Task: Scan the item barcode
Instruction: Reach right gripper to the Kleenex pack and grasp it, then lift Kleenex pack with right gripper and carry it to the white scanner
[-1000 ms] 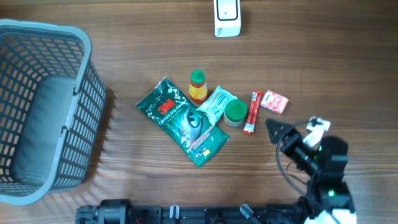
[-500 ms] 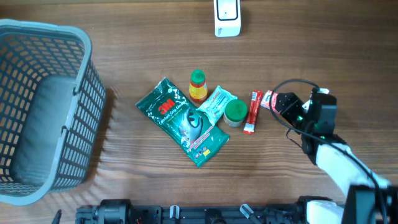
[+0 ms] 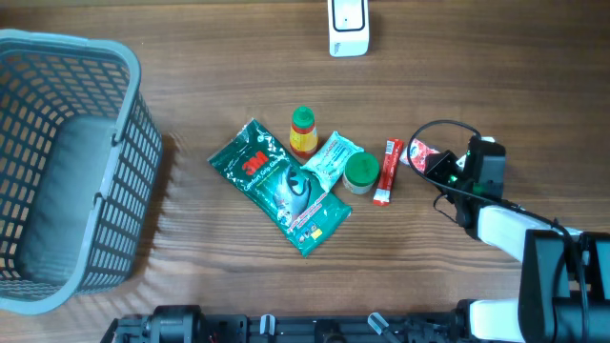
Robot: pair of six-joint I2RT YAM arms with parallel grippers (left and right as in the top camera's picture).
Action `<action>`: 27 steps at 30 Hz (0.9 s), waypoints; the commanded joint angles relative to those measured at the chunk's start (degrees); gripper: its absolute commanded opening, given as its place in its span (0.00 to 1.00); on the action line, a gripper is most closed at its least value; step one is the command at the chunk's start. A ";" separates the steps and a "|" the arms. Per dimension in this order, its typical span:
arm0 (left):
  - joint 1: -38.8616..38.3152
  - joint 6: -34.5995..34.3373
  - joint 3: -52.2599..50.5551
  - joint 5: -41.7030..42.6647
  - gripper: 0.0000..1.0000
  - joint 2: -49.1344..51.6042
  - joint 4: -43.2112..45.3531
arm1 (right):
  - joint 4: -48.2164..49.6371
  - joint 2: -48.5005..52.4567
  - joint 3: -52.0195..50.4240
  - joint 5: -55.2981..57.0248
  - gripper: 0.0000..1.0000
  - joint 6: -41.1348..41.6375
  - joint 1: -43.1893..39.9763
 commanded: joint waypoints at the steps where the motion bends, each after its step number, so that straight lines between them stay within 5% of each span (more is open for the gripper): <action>1: -0.15 0.66 0.00 -0.15 1.00 -0.17 -1.38 | -1.29 1.53 -0.42 -5.01 0.05 -0.96 0.04; 6: -0.15 0.66 0.00 -0.13 1.00 -0.17 -4.66 | -2.08 -2.78 -0.39 -12.13 0.05 1.05 -0.02; 17: -0.15 0.61 0.00 -0.13 1.00 -0.17 -12.46 | -19.45 -33.31 0.13 -33.57 0.05 22.10 -7.15; 27: -0.15 0.28 0.00 -0.13 1.00 -0.17 -12.48 | -29.51 -38.27 0.11 -70.73 0.04 30.80 -7.13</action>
